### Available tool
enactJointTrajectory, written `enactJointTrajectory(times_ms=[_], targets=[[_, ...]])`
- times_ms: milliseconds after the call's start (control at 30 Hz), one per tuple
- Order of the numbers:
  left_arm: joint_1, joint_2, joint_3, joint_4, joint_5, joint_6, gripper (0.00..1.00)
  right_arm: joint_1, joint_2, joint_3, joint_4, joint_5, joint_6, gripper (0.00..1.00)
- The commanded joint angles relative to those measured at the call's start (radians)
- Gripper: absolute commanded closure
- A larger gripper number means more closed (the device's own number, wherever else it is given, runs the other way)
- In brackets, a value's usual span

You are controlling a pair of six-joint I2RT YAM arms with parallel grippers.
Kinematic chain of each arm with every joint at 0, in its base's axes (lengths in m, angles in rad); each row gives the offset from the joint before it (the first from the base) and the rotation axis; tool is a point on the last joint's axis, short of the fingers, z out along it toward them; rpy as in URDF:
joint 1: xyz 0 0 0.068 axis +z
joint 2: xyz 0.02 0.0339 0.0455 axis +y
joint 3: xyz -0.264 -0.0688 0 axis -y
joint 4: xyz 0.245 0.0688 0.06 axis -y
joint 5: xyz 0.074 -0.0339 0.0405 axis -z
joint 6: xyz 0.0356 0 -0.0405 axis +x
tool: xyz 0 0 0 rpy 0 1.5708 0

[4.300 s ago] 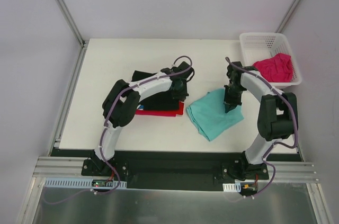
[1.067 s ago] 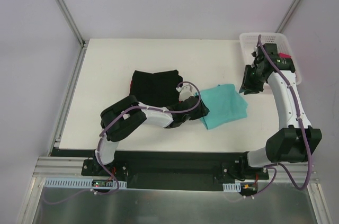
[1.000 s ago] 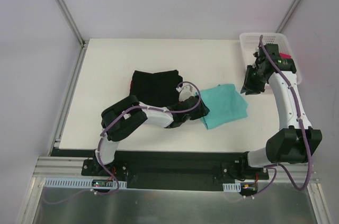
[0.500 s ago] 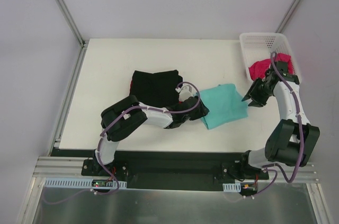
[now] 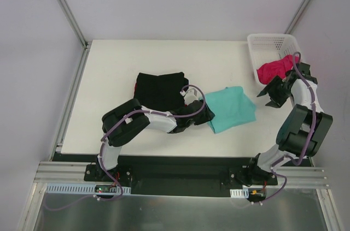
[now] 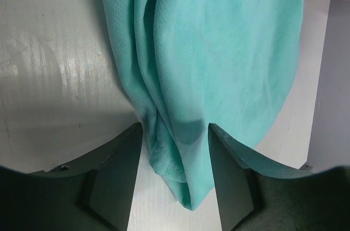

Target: Fold and stack the t-shirts

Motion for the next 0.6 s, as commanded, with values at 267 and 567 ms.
enactJointTrajectory(times_ms=[267,567], targets=[[0.005,-0.072,-0.038,0.023,0.018,0.021,0.48,-0.033,0.14,0.066,0.112,-0.11,0.008,0.4],[0.008,-0.072,-0.041,0.028,0.02,0.019,0.49,-0.012,0.114,-0.064,0.185,-0.101,0.002,0.4]])
